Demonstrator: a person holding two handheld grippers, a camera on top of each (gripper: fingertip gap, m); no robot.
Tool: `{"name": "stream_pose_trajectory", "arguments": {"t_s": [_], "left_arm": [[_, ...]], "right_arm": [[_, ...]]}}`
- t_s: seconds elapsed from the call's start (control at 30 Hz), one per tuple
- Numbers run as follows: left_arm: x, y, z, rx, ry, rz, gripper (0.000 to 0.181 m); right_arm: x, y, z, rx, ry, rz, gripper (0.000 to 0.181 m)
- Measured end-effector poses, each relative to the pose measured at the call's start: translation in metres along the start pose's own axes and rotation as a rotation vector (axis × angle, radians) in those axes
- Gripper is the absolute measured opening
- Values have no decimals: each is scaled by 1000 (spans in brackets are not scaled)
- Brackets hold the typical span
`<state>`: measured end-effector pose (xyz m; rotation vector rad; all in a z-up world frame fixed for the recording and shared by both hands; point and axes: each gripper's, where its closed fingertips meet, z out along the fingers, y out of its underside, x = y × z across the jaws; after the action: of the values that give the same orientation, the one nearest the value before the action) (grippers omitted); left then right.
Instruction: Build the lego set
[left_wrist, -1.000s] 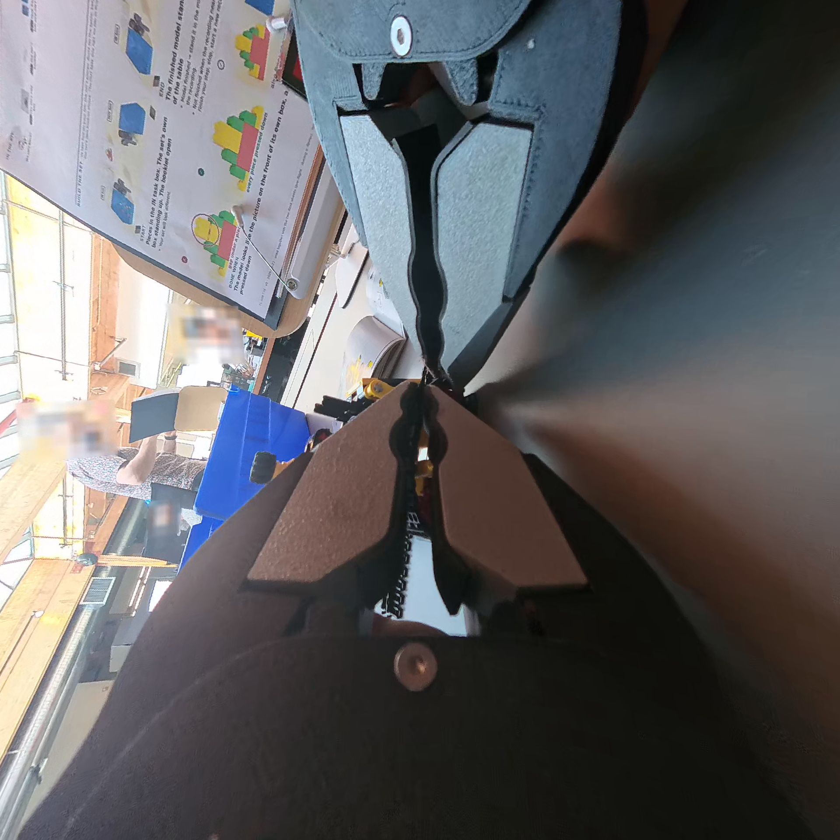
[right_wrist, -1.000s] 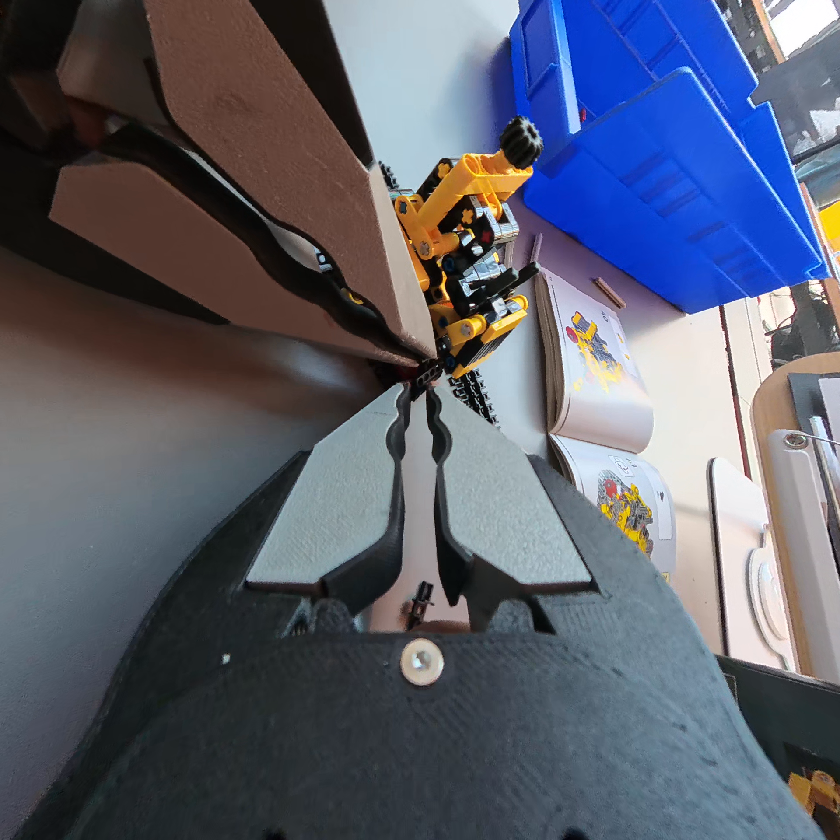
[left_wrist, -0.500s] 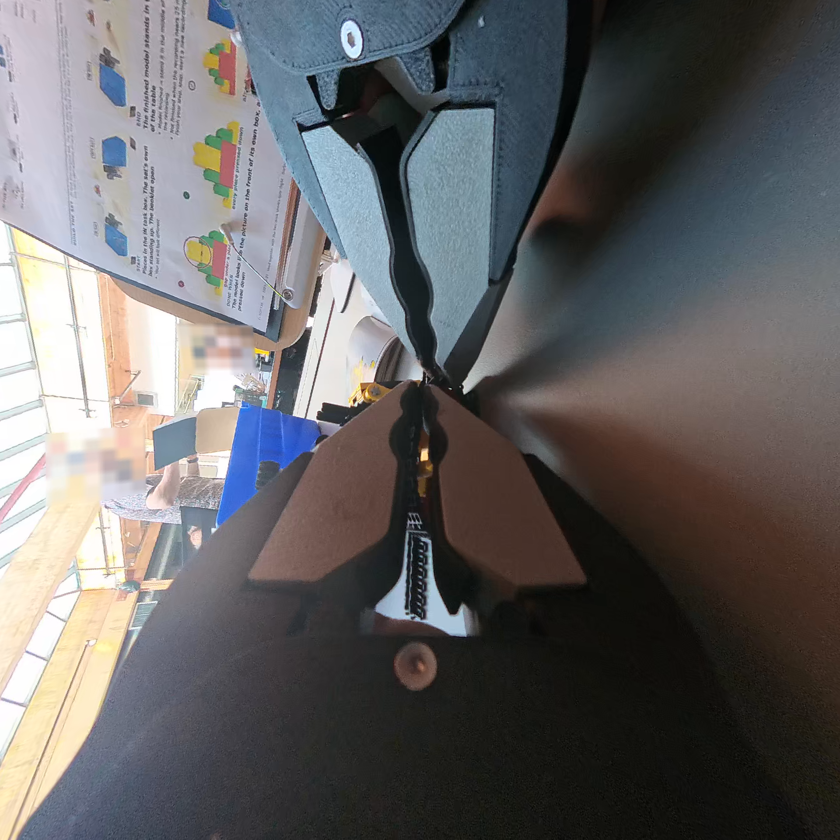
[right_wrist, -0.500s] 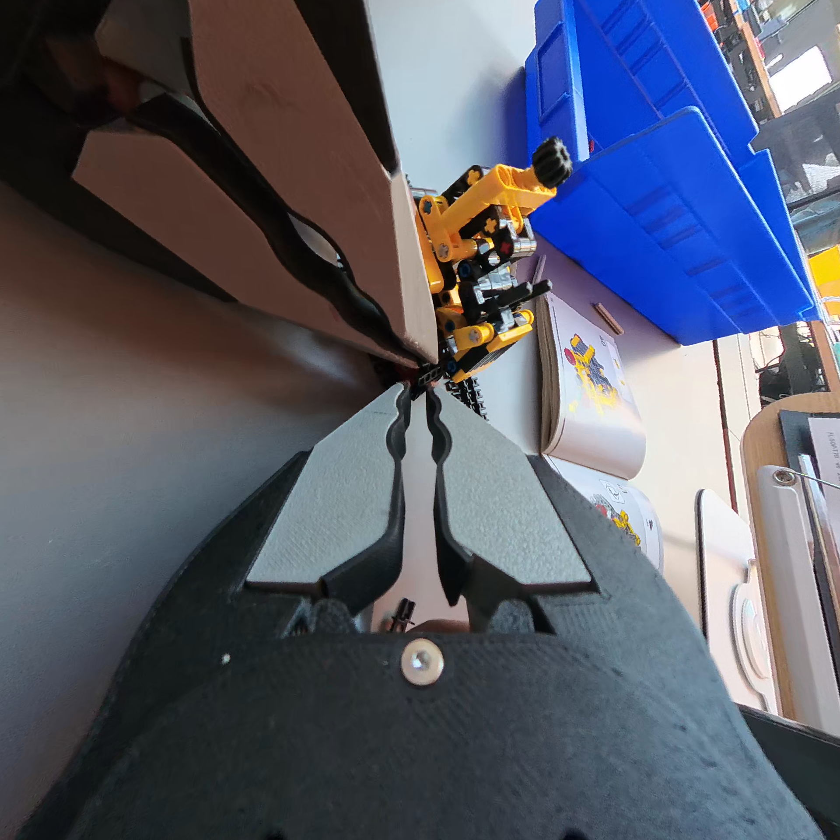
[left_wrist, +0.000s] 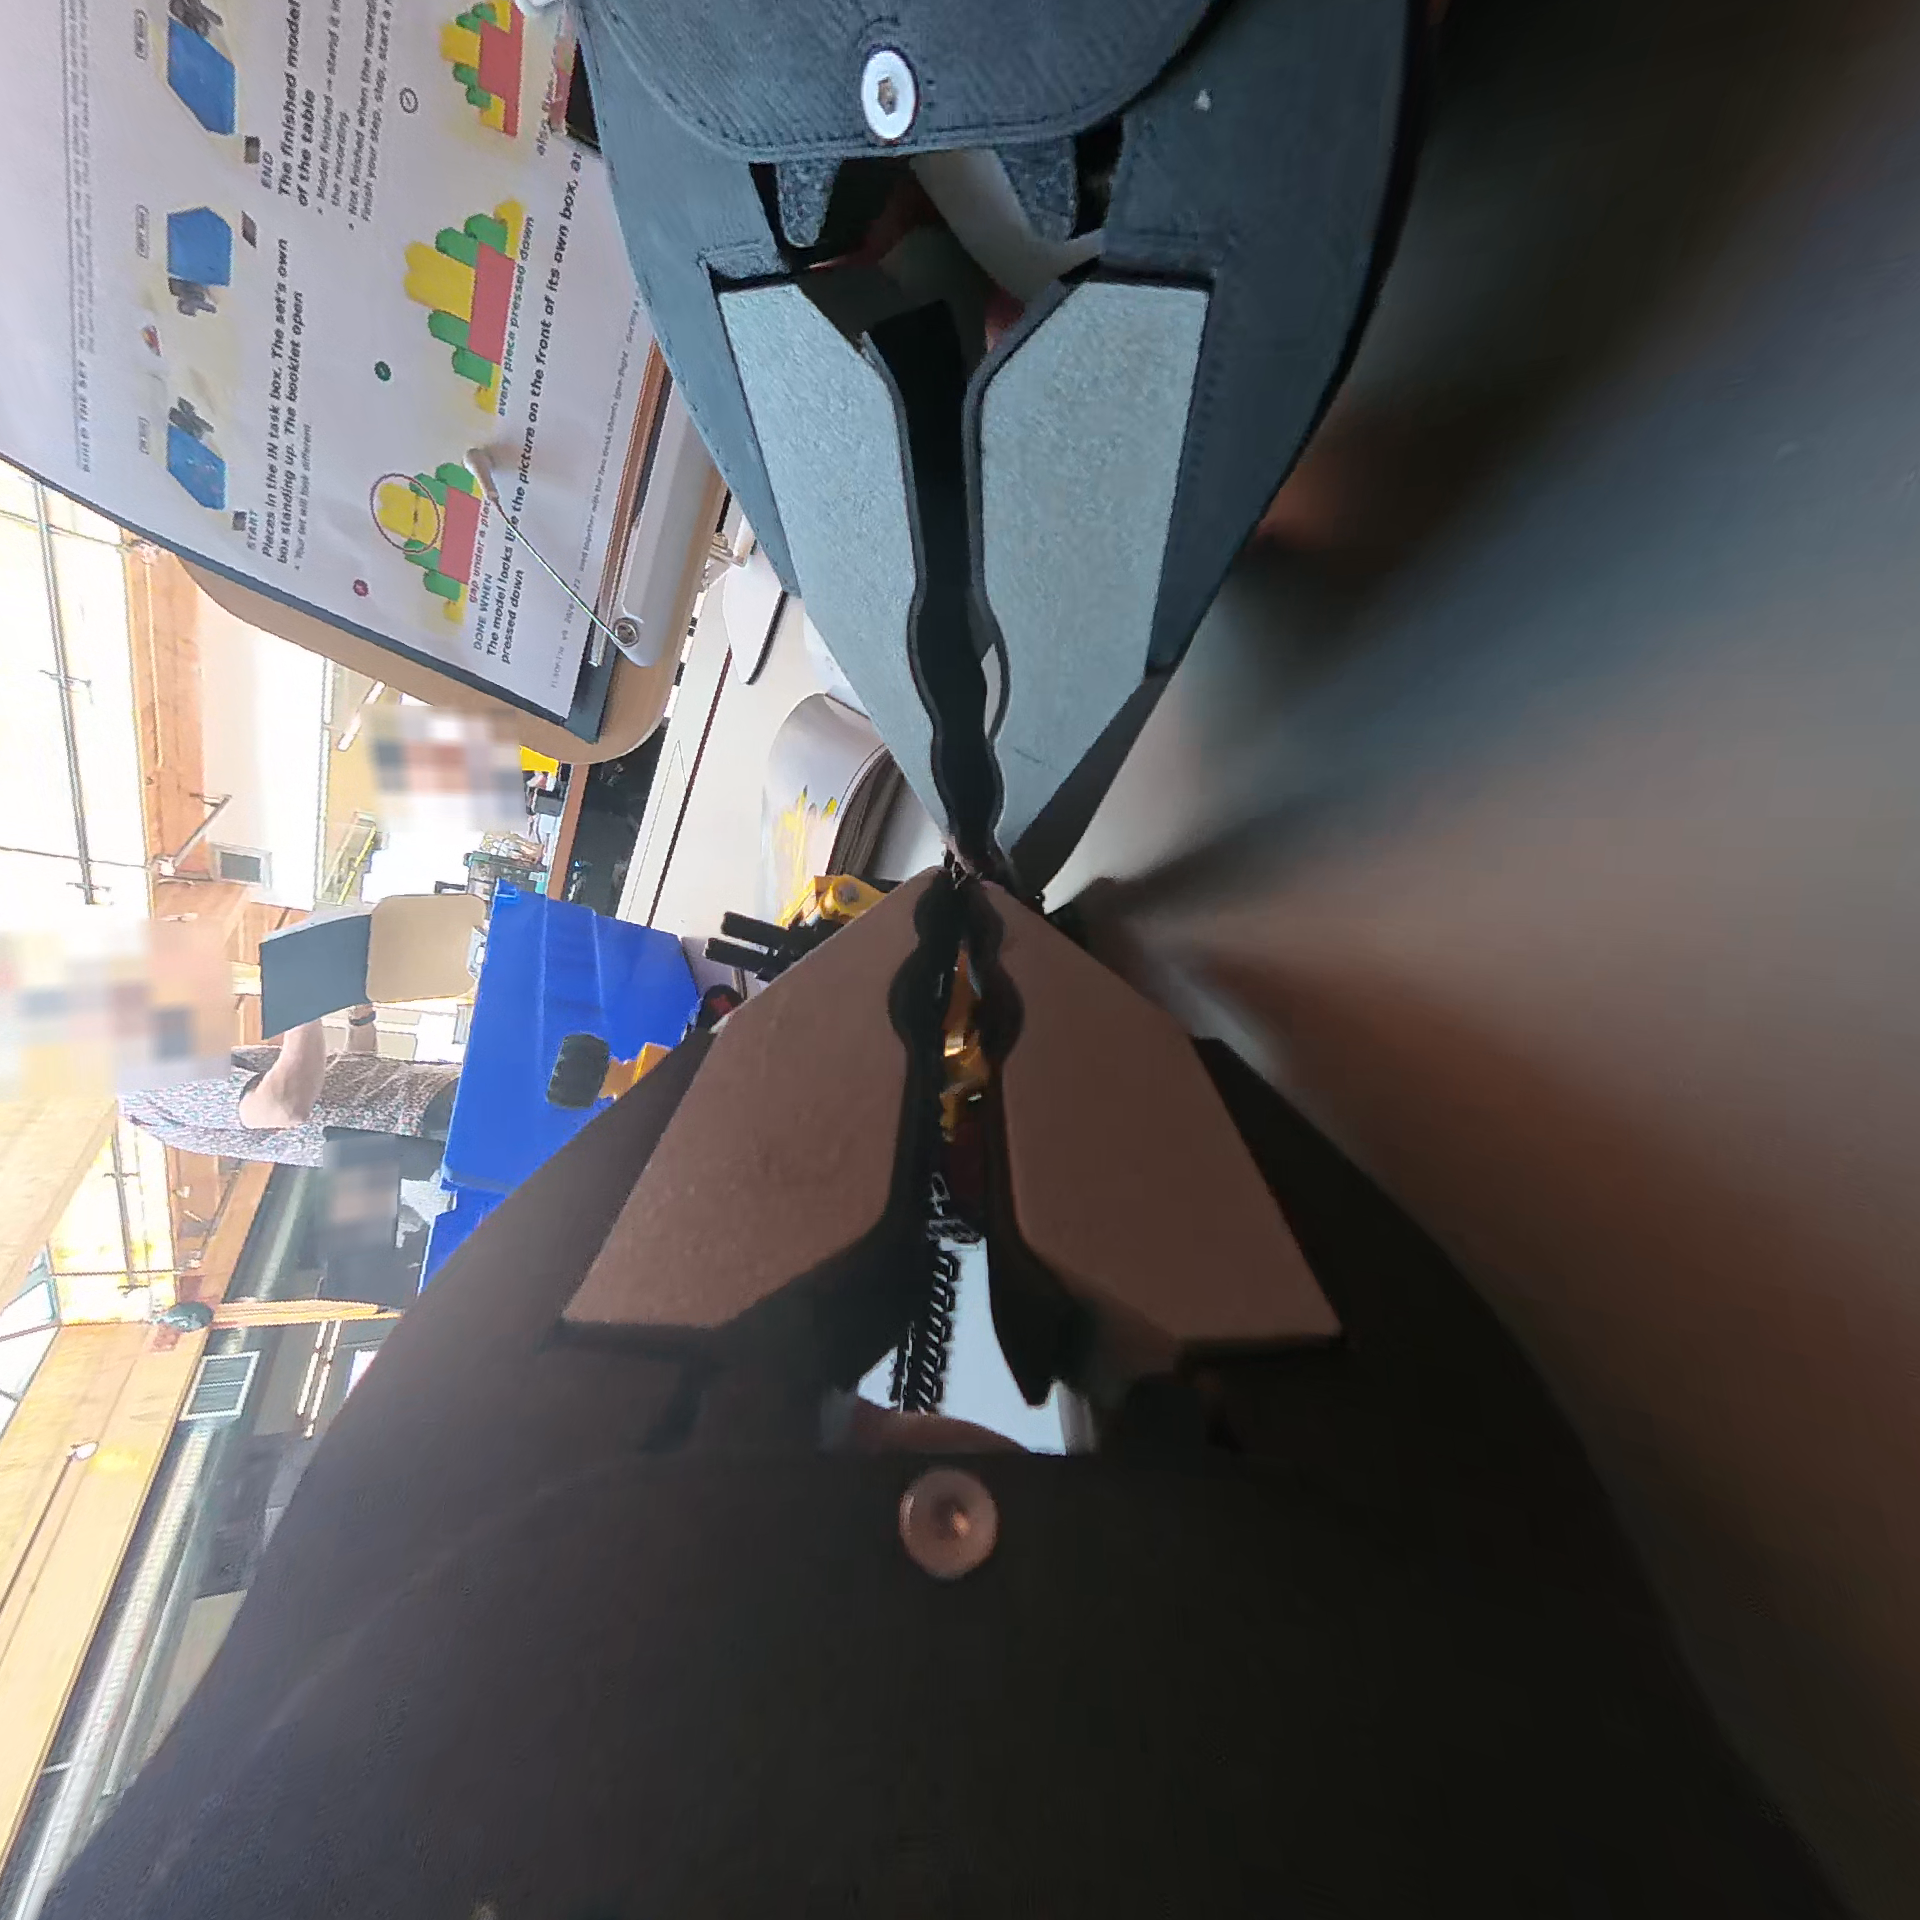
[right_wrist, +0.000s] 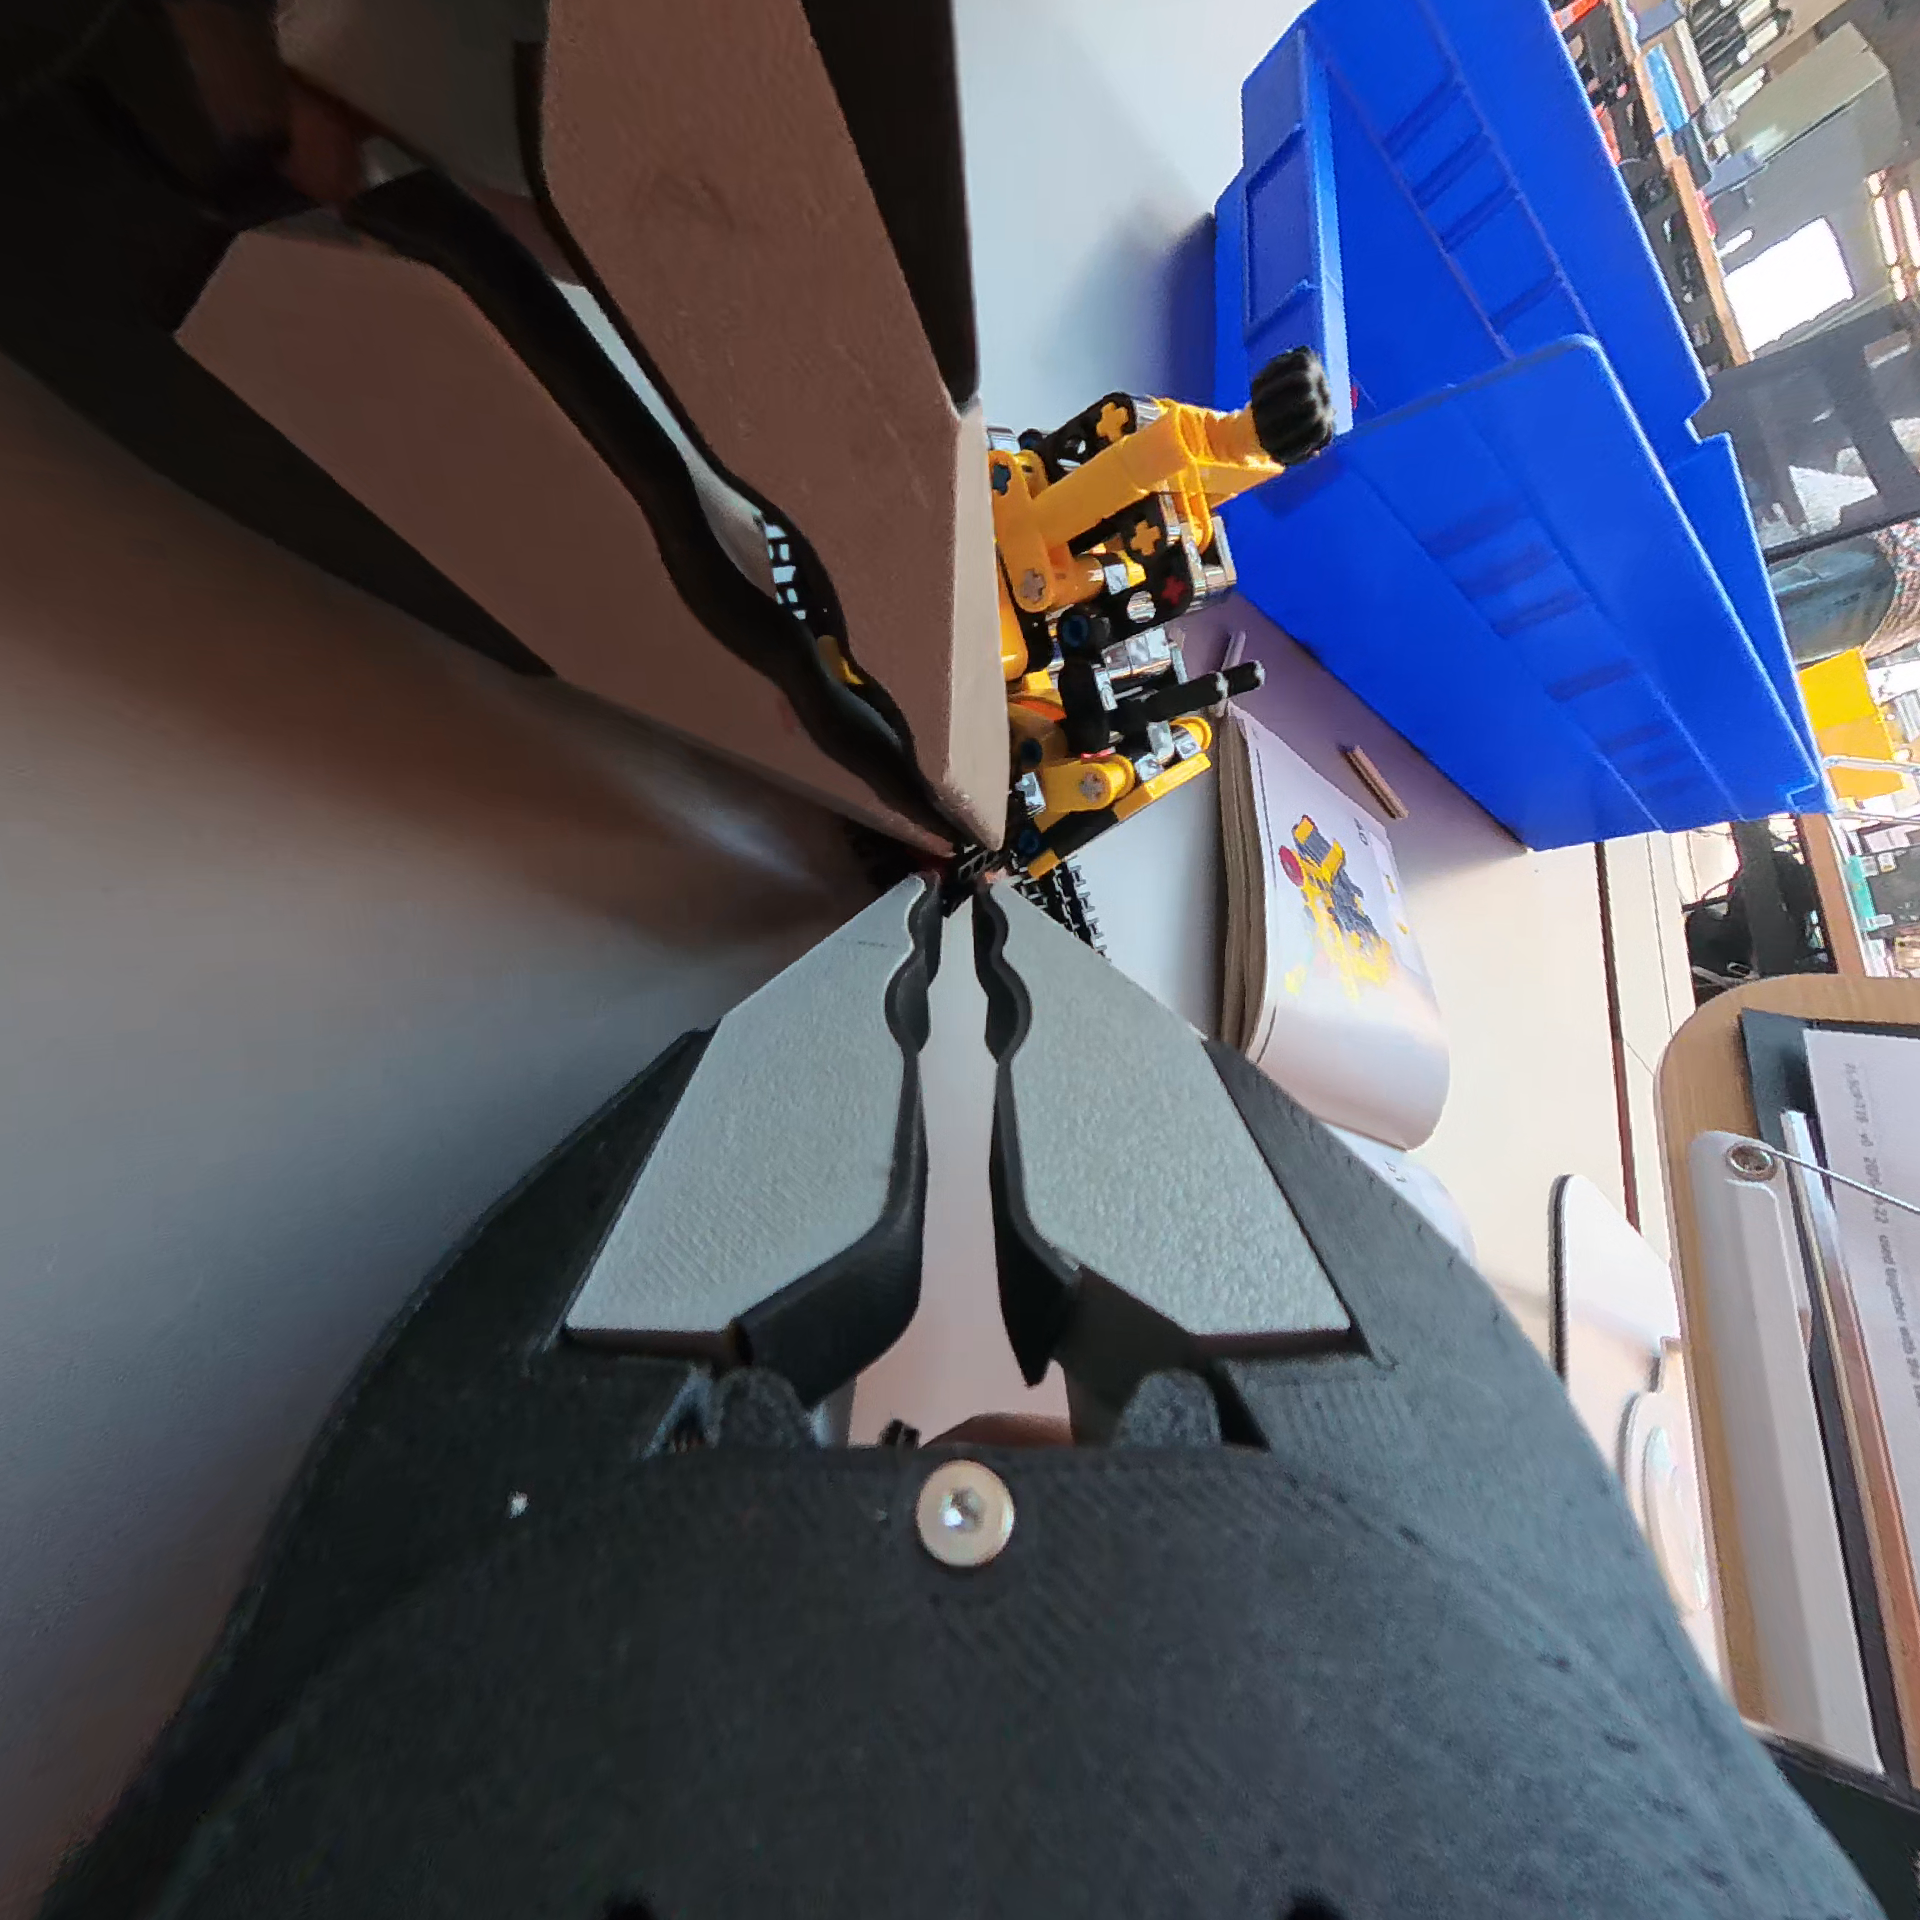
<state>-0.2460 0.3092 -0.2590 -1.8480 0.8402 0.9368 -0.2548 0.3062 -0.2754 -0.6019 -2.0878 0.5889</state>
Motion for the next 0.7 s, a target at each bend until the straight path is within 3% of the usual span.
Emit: {"name": "stream_pose_trajectory", "arguments": {"t_s": [0.43, 0.7], "left_arm": [[5, 6, -2, -17, 0, 21, 0], [-1, 6, -6, 4, -105, 24, 1]], "right_arm": [[0, -3, 2, 23, 3, -59, 2], [-1, -4, 2, 34, 4, -42, 2]]}}
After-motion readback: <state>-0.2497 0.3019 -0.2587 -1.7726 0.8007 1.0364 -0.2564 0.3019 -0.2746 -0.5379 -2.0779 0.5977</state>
